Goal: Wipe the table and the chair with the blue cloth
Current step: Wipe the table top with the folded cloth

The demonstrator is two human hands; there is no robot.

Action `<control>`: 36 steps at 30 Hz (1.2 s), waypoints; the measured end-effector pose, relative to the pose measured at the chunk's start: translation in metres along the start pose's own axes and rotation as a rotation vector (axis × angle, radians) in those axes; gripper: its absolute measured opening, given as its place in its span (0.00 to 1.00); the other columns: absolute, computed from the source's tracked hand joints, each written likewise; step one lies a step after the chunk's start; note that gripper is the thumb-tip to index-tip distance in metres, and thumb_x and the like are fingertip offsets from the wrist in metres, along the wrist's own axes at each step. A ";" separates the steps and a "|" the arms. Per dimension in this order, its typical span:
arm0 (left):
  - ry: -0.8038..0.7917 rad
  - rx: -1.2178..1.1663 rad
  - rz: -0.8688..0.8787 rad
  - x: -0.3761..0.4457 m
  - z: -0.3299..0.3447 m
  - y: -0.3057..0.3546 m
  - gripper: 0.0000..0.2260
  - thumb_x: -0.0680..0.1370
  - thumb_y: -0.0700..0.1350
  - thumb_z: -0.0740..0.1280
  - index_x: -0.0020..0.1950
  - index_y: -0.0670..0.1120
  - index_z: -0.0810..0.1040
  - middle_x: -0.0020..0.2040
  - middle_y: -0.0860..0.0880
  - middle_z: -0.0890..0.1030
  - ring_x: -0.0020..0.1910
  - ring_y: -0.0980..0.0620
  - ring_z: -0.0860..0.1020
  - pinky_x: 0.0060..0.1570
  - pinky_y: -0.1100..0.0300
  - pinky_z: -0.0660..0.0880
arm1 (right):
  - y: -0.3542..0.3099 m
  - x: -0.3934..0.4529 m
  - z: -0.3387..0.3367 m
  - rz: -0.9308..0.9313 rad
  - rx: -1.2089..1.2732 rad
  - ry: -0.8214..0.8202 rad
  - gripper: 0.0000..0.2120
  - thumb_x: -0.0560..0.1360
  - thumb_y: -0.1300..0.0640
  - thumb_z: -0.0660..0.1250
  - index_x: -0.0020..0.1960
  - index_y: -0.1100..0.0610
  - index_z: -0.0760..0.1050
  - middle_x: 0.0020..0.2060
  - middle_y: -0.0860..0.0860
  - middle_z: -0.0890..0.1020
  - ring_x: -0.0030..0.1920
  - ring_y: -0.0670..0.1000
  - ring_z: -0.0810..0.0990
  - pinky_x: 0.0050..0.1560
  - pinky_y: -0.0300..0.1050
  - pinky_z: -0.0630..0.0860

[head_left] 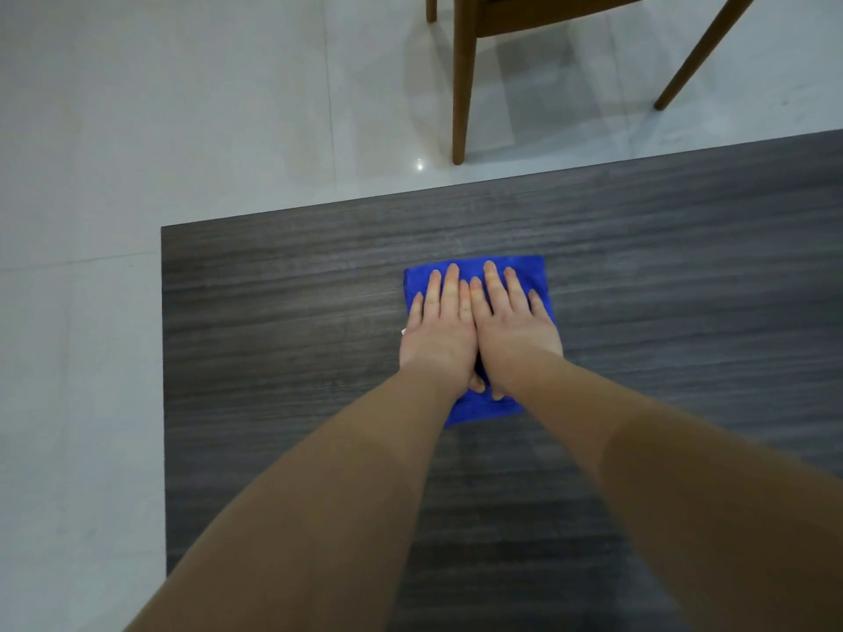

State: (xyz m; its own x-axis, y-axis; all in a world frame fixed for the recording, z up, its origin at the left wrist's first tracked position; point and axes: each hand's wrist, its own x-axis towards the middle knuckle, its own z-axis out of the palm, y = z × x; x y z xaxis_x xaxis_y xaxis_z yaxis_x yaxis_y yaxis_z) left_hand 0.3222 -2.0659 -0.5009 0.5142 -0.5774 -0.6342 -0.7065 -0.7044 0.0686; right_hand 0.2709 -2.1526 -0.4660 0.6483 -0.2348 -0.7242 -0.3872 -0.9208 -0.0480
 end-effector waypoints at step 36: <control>0.104 0.001 0.038 -0.087 0.052 -0.311 0.55 0.71 0.63 0.72 0.80 0.45 0.37 0.79 0.46 0.34 0.78 0.48 0.35 0.78 0.51 0.43 | -0.306 0.035 -0.005 -0.069 -0.011 0.035 0.60 0.68 0.41 0.73 0.78 0.59 0.31 0.76 0.58 0.31 0.77 0.60 0.33 0.76 0.60 0.46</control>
State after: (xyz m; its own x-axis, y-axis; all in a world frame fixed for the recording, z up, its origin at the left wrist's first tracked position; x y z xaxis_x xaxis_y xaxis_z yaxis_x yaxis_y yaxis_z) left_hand 0.4720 -1.7755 -0.5070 0.5350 -0.6435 -0.5475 -0.7269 -0.6809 0.0899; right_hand 0.4150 -1.8807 -0.4733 0.6955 -0.1812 -0.6952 -0.3336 -0.9385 -0.0891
